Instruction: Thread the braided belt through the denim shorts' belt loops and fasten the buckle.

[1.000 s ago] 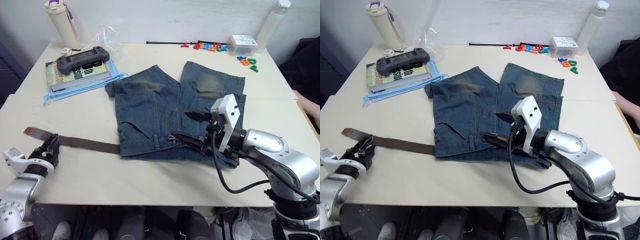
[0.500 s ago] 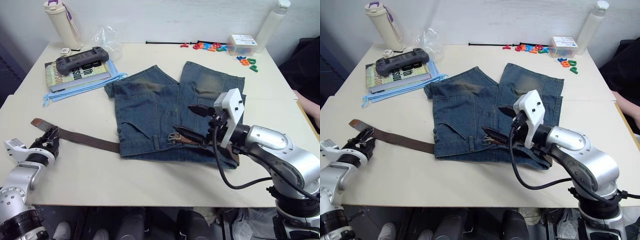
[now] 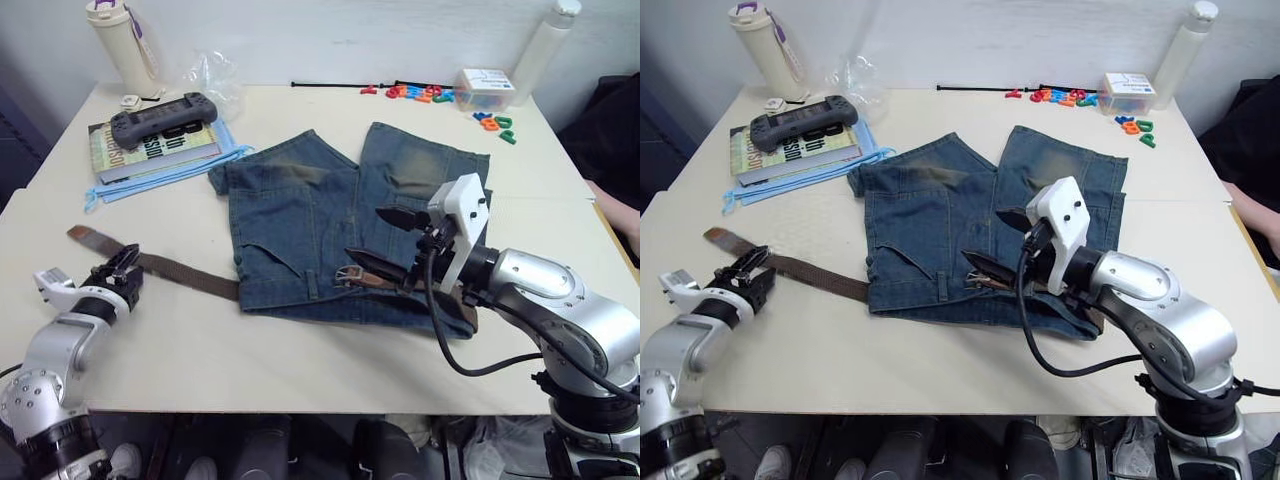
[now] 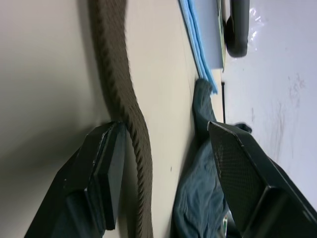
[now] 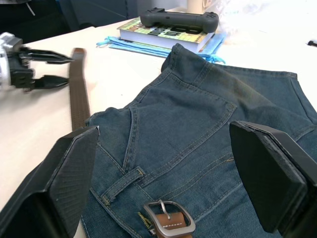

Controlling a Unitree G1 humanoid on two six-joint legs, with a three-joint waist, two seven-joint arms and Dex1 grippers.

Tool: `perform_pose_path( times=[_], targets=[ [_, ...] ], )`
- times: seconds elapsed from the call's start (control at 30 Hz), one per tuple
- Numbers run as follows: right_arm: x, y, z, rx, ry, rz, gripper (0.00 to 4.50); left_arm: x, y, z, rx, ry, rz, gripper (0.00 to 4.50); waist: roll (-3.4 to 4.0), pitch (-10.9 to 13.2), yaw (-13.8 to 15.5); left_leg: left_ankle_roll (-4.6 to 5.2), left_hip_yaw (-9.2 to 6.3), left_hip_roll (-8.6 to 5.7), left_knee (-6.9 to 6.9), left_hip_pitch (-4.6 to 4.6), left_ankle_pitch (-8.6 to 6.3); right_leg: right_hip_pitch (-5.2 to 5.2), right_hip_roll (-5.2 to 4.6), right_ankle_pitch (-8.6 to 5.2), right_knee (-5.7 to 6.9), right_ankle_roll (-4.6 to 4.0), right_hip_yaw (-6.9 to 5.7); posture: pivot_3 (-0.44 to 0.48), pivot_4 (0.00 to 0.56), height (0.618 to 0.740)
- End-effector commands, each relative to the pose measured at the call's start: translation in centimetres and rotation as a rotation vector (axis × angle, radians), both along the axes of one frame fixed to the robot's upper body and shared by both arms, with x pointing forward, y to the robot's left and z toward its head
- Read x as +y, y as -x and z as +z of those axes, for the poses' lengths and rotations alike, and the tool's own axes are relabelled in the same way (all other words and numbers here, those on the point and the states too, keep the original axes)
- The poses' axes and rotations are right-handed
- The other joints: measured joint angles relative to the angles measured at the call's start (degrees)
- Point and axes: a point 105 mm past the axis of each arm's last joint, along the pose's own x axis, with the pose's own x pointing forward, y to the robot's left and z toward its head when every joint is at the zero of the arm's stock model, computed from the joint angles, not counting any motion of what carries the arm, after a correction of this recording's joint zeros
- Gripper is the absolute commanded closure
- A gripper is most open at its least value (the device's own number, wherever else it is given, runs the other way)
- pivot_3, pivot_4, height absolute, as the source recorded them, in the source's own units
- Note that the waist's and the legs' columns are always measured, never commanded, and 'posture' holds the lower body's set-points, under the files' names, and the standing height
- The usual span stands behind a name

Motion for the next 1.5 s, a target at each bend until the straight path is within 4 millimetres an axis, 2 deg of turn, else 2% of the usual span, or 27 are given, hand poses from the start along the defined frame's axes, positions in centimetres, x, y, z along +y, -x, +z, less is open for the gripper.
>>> perform_pose_path(
  times=[0.03,0.2,0.47,0.57,0.67,0.73,0.93,1.07,1.23,1.33,1.37,1.47,1.5],
  targets=[
    [-0.1,0.5,1.3,-0.071,-0.007,-0.001,0.03,2.0,0.0,-0.3,0.011,-0.011,0.067,1.53,-0.02,-0.01,-0.14,0.01,0.04,0.00,-0.02,0.00,-0.02,0.00,0.02,0.00,-0.04,0.01,0.02,0.000,0.150,0.717],
    [-0.3,0.4,1.5,-0.080,-0.013,-0.020,0.03,3.3,0.1,-1.8,0.063,0.012,0.128,1.53,-0.04,-0.02,-0.14,-0.04,0.04,0.03,-0.13,0.04,0.00,0.00,0.07,0.01,-0.10,0.02,0.00,0.000,0.150,0.717],
    [-0.5,0.3,1.6,-0.082,-0.017,-0.033,0.03,2.4,-0.8,-1.9,0.060,0.006,0.073,1.53,-0.03,-0.02,-0.12,-0.13,0.10,0.12,-0.17,0.28,0.03,0.06,0.09,0.00,0.06,0.00,0.13,0.000,0.150,0.717],
    [-0.5,0.4,1.7,-0.085,-0.022,-0.034,0.00,2.1,-0.9,-2.2,0.075,0.013,0.053,2.35,-0.03,-0.02,-0.04,-0.13,0.10,0.12,-0.20,0.28,0.03,0.05,0.08,-0.01,0.04,0.00,0.14,0.000,0.150,0.717],
    [-0.5,0.3,1.8,-0.087,-0.025,-0.036,0.00,2.0,-1.0,-2.4,0.079,0.016,0.048,3.76,-0.03,-0.02,0.00,-0.13,0.11,0.11,-0.25,0.27,0.02,0.05,0.07,0.00,-0.03,0.00,0.14,0.000,0.150,0.717],
    [-0.6,0.3,1.8,-0.090,-0.024,-0.040,0.00,1.9,-1.2,-2.5,0.078,0.022,0.044,4.39,0.00,-0.03,0.01,-0.13,0.12,0.11,-0.27,0.28,0.02,0.05,0.07,0.00,-0.04,0.00,0.14,0.000,0.150,0.717],
    [-0.7,0.2,1.9,-0.093,-0.023,-0.052,0.00,1.8,-1.6,-2.4,0.044,0.042,0.047,4.39,0.04,-0.05,0.03,-0.15,0.13,0.11,-0.28,0.30,0.04,0.05,0.07,0.00,0.00,0.00,0.14,0.000,0.150,0.717],
    [-0.8,0.1,1.9,-0.092,-0.026,-0.056,0.00,1.9,-1.6,-0.3,-0.096,0.017,0.042,4.39,0.03,-0.05,0.14,-0.16,0.12,0.11,-0.28,0.29,0.04,0.05,0.07,0.00,-0.01,0.00,0.12,0.000,0.150,0.717],
    [-0.8,0.1,1.8,-0.090,-0.025,-0.057,0.00,1.8,-0.1,3.1,-0.233,-0.210,-0.011,4.39,-0.14,0.04,-0.03,-0.15,0.13,0.11,-0.36,0.21,0.03,0.03,0.07,0.00,-0.19,0.00,0.09,0.000,0.150,0.717],
    [-0.8,0.1,1.8,-0.089,-0.027,-0.058,0.00,2.8,0.3,3.8,-0.203,-0.374,-0.011,4.39,-0.28,0.12,-0.23,-0.17,0.12,0.12,-0.43,0.13,0.01,-0.04,0.12,0.00,-0.29,-0.01,0.08,0.000,0.150,0.717],
    [-0.8,0.1,1.8,-0.088,-0.027,-0.058,0.00,3.0,0.3,4.1,-0.191,-0.436,-0.020,3.80,-0.28,0.12,-0.27,-0.20,0.13,0.13,-0.46,0.13,-0.01,-0.05,0.13,0.00,-0.32,-0.01,0.08,0.000,0.150,0.717],
    [-0.8,0.0,1.7,-0.088,-0.029,-0.059,0.00,3.0,-0.1,4.8,-0.147,-0.599,-0.053,2.71,-0.27,0.12,-0.18,-0.22,0.14,0.12,-0.53,0.13,-0.02,-0.06,0.13,0.00,-0.40,-0.01,0.07,0.000,0.150,0.717],
    [-0.7,0.0,1.7,-0.087,-0.029,-0.059,0.00,2.9,-0.3,4.7,-0.122,-0.622,-0.069,2.15,-0.26,0.13,-0.16,-0.21,0.14,0.12,-0.55,0.13,-0.03,-0.06,0.12,0.00,-0.43,-0.01,0.08,0.000,0.150,0.717]
  ],
)
